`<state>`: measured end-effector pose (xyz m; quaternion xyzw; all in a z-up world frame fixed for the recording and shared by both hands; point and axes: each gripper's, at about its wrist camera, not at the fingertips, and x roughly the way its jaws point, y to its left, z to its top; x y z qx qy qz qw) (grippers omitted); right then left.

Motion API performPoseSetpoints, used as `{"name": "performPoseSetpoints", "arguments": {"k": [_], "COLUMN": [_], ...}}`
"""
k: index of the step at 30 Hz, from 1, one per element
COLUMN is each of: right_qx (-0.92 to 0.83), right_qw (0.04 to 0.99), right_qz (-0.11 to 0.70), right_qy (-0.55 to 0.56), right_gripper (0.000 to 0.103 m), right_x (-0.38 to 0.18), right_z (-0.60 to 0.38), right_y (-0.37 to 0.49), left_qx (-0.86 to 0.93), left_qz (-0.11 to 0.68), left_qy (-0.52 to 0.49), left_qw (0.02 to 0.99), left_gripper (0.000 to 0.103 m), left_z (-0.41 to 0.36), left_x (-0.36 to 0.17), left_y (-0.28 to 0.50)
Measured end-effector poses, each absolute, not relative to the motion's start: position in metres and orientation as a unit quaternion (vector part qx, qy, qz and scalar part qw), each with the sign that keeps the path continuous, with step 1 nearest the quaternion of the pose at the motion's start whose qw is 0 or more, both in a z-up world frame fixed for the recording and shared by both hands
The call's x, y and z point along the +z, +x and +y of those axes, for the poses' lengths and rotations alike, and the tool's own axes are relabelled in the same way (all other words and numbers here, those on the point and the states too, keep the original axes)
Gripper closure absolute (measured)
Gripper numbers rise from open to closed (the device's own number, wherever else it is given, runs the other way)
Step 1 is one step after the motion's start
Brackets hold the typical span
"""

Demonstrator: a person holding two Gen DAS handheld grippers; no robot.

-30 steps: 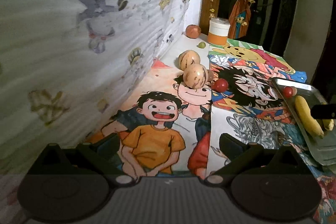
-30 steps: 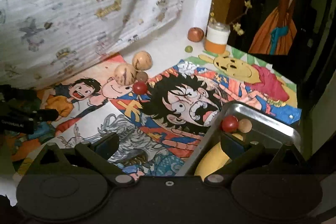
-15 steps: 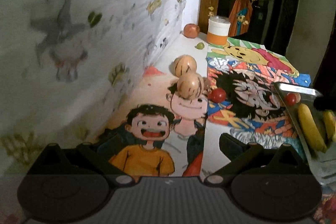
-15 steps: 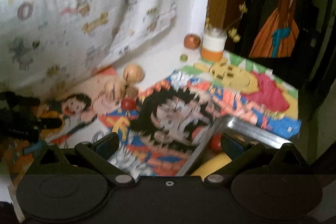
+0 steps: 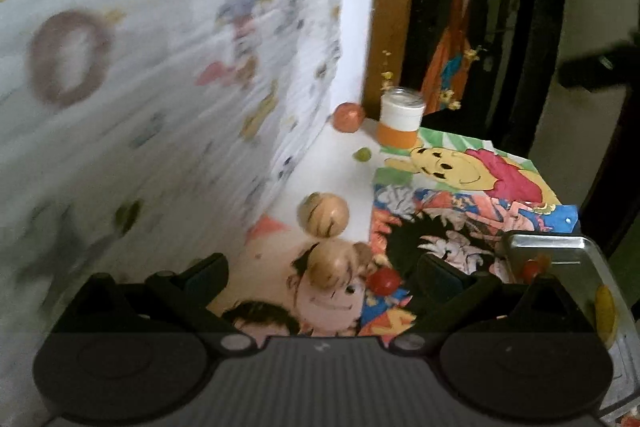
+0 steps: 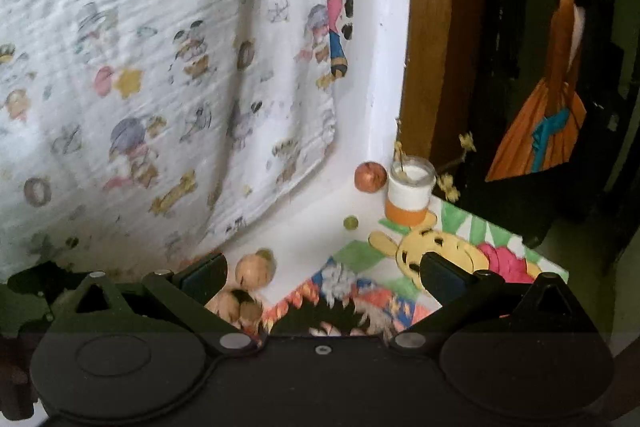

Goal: Organize fruits
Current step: 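Grasp a green grape by the jar with the right gripper while the left gripper grasps another green grape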

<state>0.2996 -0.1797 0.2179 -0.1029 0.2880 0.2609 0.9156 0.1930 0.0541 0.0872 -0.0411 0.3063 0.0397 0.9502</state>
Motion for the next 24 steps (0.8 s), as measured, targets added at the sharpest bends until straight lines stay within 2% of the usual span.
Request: {"name": "performPoseSetpoints", "arguments": {"k": [12,18,24], "right_qx": [0.298,0.298,0.303], "right_qw": [0.898,0.892,0.879], "right_qz": [0.317,0.339,0.357], "right_qy": [-0.066,0.023,0.084], "right_gripper": [0.001,0.001,0.008], "right_x": [0.166,0.124,0.078], "right_z": [-0.158,-0.159,-0.159], "right_y": [0.388,0.459,0.518], "left_qx": [0.043,0.053,0.058], "left_qz": [0.322,0.325,0.351], "left_qy": [-0.054,-0.083,-0.098], "left_qw": [0.944,0.941,0.93], "left_gripper": [0.0,0.0,0.001], "left_z": [0.055,0.053,0.054], "left_x": [0.072,0.054,0.036], "left_y": [0.247,0.3,0.357]}}
